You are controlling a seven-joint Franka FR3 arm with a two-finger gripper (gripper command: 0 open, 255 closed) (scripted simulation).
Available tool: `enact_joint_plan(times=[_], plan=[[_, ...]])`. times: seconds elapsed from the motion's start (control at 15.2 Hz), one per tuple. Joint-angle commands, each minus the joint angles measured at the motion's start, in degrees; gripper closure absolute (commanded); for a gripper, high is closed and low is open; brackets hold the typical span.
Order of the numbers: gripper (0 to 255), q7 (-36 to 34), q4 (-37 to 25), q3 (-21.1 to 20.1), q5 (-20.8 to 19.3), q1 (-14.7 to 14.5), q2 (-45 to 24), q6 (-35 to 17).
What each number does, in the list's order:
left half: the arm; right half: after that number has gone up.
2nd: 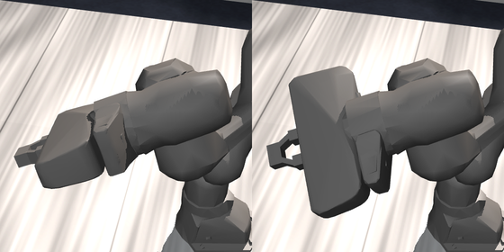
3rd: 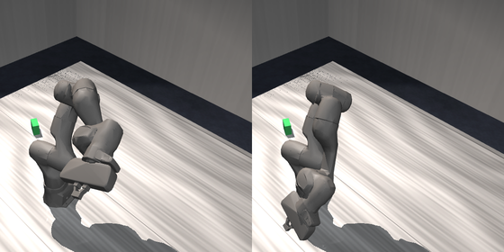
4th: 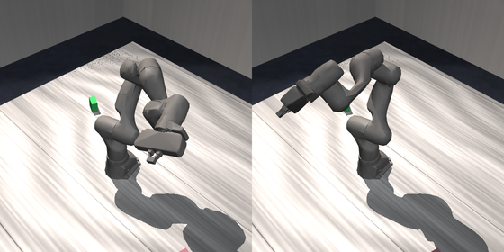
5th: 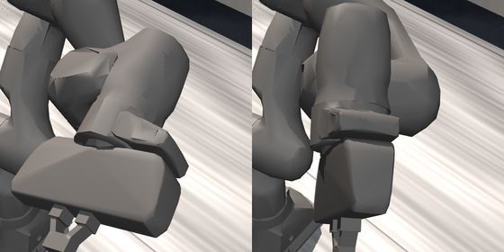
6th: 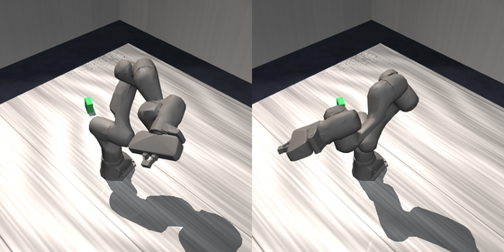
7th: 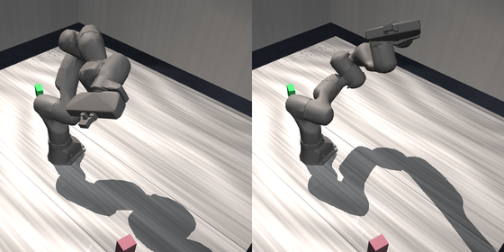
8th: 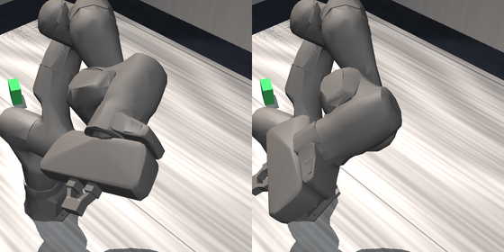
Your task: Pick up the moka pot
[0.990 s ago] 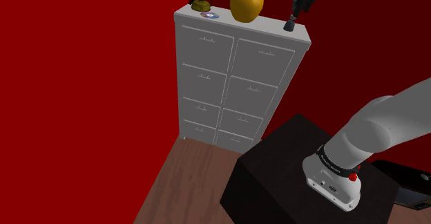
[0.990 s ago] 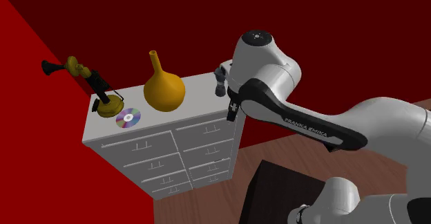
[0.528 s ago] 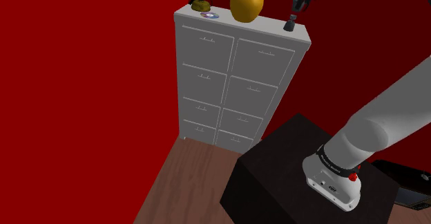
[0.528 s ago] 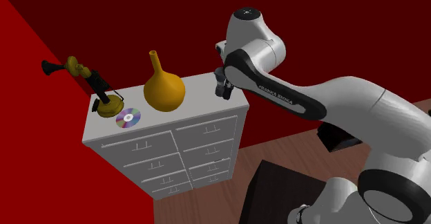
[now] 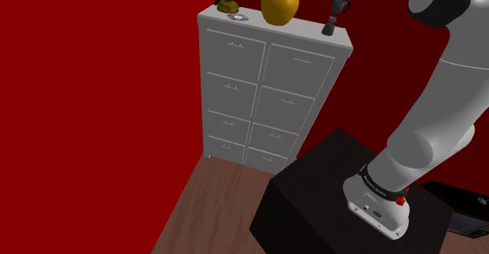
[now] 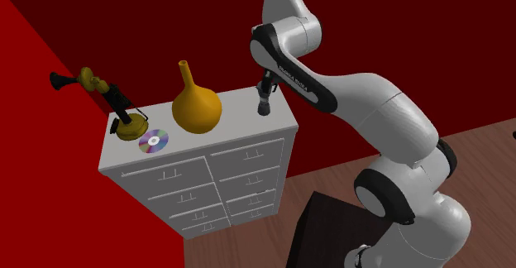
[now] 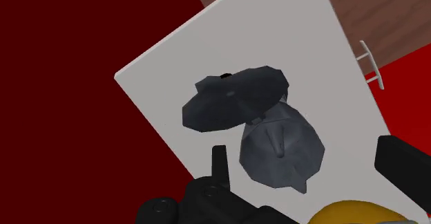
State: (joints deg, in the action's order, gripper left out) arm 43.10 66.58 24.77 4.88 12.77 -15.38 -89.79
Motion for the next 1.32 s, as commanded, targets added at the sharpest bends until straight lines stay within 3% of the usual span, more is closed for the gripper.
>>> enact_joint_plan(times=[0.0, 0.53, 0.59, 1.25], plan=[[0, 0.93, -2.28, 0.12, 0.93, 1.02, -2.20, 0.20], [0, 0.36, 7.13, -0.02, -0.47, -0.46, 0.76, -6.42], [255, 0.34, 7.15, -0.03, -0.47, -0.47, 0.73, -6.47], [255, 0.44, 5.85, 0.00, -0.31, -0.29, 0.41, -5.48]])
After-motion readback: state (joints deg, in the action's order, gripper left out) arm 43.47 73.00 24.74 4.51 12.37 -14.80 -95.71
